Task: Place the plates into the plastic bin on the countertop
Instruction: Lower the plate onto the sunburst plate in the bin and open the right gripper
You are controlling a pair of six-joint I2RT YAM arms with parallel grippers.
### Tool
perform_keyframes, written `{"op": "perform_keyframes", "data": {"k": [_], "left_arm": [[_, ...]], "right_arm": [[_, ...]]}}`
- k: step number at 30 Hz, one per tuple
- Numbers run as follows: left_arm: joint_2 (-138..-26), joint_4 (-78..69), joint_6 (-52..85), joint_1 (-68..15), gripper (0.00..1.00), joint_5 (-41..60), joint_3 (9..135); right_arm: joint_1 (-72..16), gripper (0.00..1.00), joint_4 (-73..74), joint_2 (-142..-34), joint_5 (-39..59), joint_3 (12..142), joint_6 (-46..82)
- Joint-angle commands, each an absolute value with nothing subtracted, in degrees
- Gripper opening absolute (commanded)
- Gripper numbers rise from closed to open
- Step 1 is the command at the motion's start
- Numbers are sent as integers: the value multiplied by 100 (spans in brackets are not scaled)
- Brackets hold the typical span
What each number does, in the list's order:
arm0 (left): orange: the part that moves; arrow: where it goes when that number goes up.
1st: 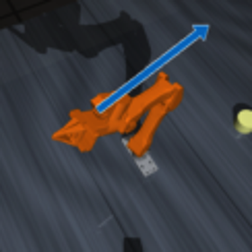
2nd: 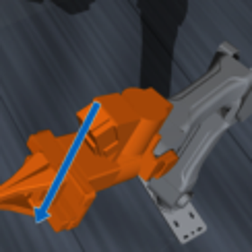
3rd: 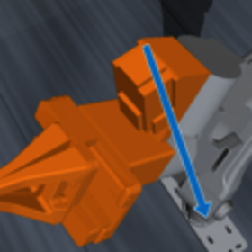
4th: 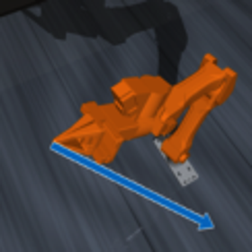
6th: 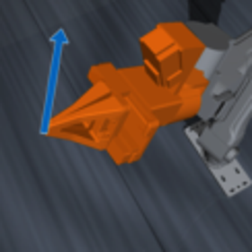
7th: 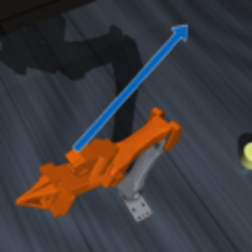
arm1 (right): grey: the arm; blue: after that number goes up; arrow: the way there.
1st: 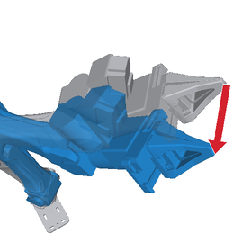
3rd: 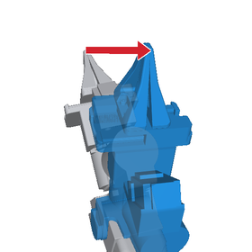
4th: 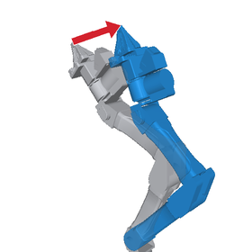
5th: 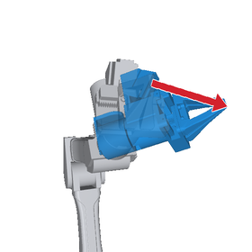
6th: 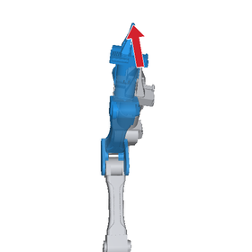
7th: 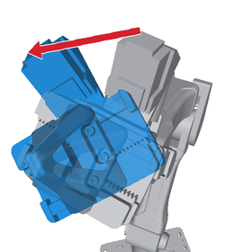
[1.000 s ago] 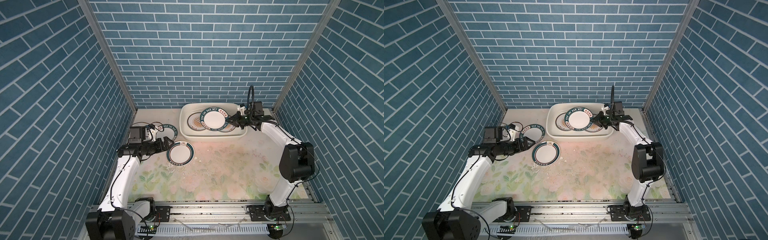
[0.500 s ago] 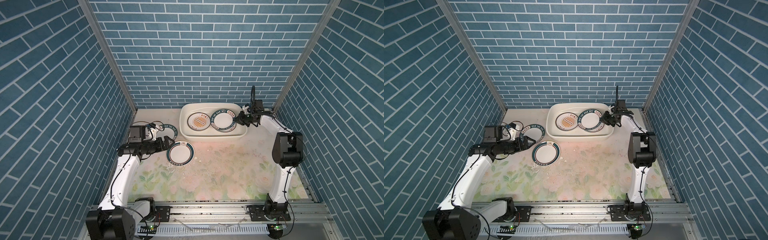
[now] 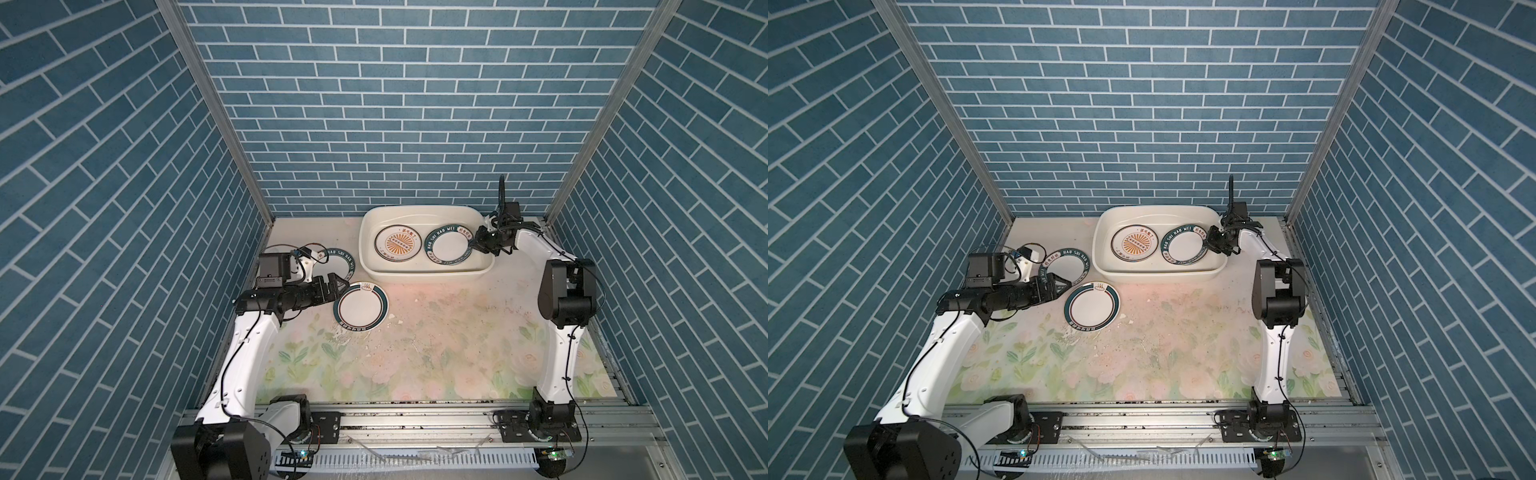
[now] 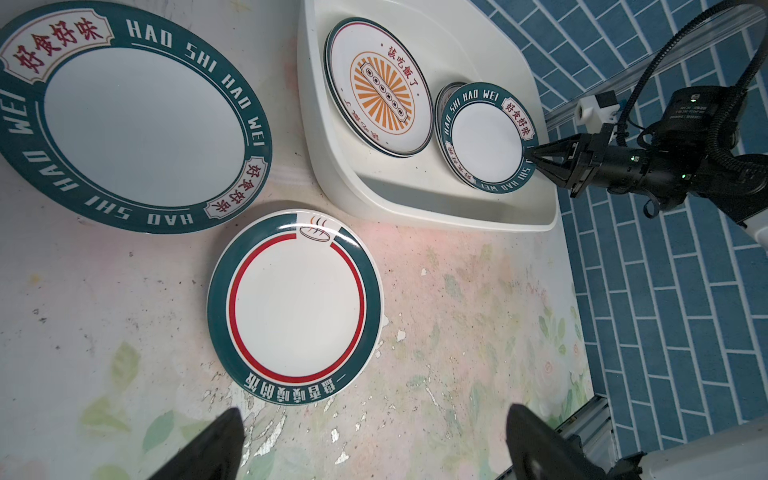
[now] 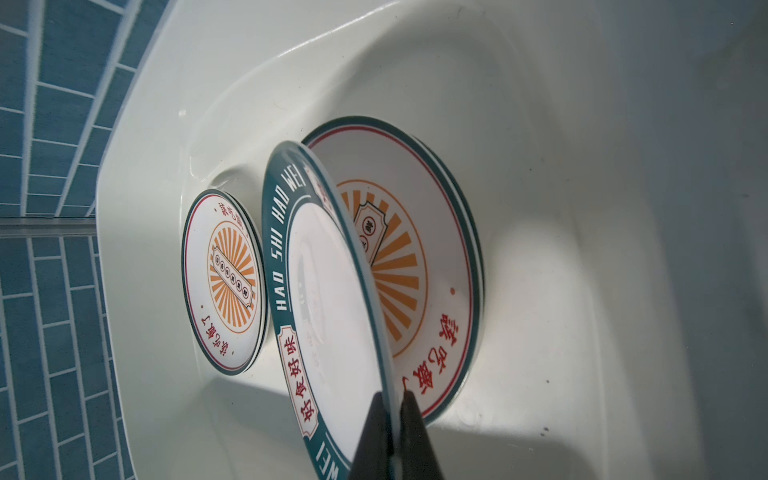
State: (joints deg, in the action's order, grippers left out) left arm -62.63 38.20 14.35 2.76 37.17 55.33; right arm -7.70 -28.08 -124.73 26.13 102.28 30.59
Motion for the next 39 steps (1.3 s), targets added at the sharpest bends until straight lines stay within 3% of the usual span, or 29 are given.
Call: {"op": "perform_keyframes", "data": {"k": [1, 13, 18, 32, 39], "left_arm": [[-6172, 3747, 1363, 308, 99, 3753, 5467], [-6080, 3759, 1373, 325, 100, 3709, 5388], [-6059, 3719, 1391, 333, 100, 3717, 5318], [-6046, 3663, 1415, 334, 100, 3735, 5273], [-6082, 3657, 1445, 333, 100, 3744, 5304]], "right_arm": [[-776, 0, -2887, -12524, 2538, 10379, 2866], [-727, 0, -2945, -12907, 2551, 10546, 2865], [-717, 9, -2946, -13004, 2539, 10595, 2924], [-700, 16, -2993, -12998, 2426, 10477, 3085], [-696, 26, -3110, -13032, 2417, 10487, 3085]]}}
